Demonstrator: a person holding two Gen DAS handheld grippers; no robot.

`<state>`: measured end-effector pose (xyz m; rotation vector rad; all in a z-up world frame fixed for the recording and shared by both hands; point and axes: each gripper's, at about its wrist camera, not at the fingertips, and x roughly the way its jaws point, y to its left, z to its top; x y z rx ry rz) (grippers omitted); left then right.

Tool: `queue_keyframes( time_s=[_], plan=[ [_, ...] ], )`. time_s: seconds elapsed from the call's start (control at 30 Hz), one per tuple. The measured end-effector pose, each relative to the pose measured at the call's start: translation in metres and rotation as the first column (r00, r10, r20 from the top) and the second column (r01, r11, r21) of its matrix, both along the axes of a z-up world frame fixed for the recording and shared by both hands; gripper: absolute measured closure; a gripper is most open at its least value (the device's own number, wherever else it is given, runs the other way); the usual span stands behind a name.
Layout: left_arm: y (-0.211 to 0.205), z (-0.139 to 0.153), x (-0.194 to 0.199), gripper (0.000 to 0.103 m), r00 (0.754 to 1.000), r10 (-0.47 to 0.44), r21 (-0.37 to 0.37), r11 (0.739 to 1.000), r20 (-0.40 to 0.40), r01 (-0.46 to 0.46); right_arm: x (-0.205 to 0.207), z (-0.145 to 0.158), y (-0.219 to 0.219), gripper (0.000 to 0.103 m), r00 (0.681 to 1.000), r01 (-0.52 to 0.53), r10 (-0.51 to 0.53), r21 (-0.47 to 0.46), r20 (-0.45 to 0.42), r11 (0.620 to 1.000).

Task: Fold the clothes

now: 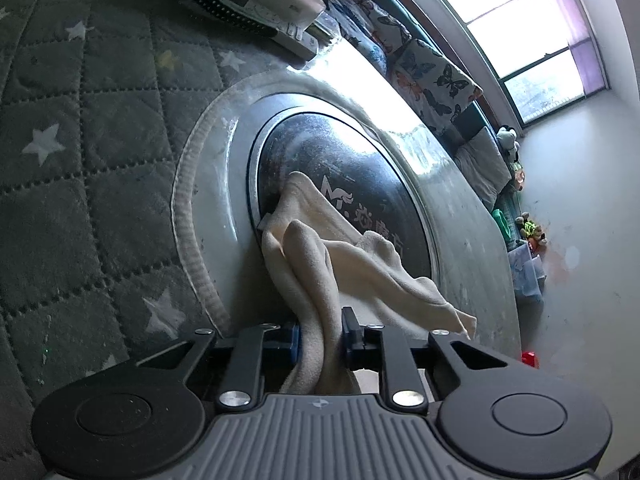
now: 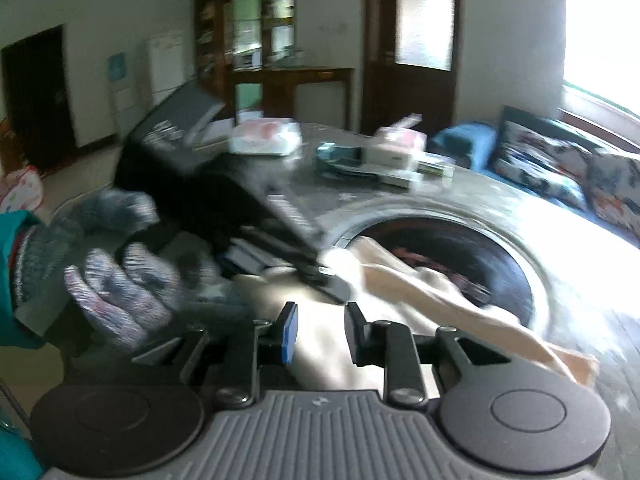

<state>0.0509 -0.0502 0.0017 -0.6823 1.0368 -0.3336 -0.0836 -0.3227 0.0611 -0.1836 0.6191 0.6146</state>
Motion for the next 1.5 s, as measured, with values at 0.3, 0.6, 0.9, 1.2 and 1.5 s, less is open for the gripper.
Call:
queue_keyframes(
  time_s=[0.3, 0.6, 0.9, 1.2, 1.5],
  plan=[
    [-0.004, 0.003, -0.002, 0.082, 1.0, -0.017, 0.043, 0.999, 0.026, 0.016, 0.028, -0.011, -0.086, 0.067, 0.949, 0.314, -0.315, -0.022, -0.028, 0.949],
    [-0.007, 0.004, -0.002, 0.082, 0.999, -0.029, 0.067, 0.997, 0.038, 0.026, 0.047, -0.035, -0.127, 0.056, 0.881, 0.468, -0.465, 0.008, -0.085, 0.884],
    [-0.011, 0.006, -0.002, 0.082, 0.998, -0.039, 0.095, 0.995, 0.048, 0.034, 0.054, -0.047, -0.136, 0.069, 0.871, 0.482, -0.466, 0.087, -0.156, 0.872],
    [-0.022, 0.021, -0.007, 0.084, 0.99, -0.077, 0.161, 0.985, 0.115, 0.058, 0.045, -0.032, -0.134, 0.092, 0.882, 0.47, -0.457, 0.128, -0.12, 0.873],
    [-0.052, 0.045, -0.007, 0.086, 0.969, -0.159, 0.2, 0.972, 0.19, 0.121, 0.021, -0.002, -0.143, 0.092, 0.879, 0.474, -0.476, 0.154, -0.032, 0.867]
  ],
)
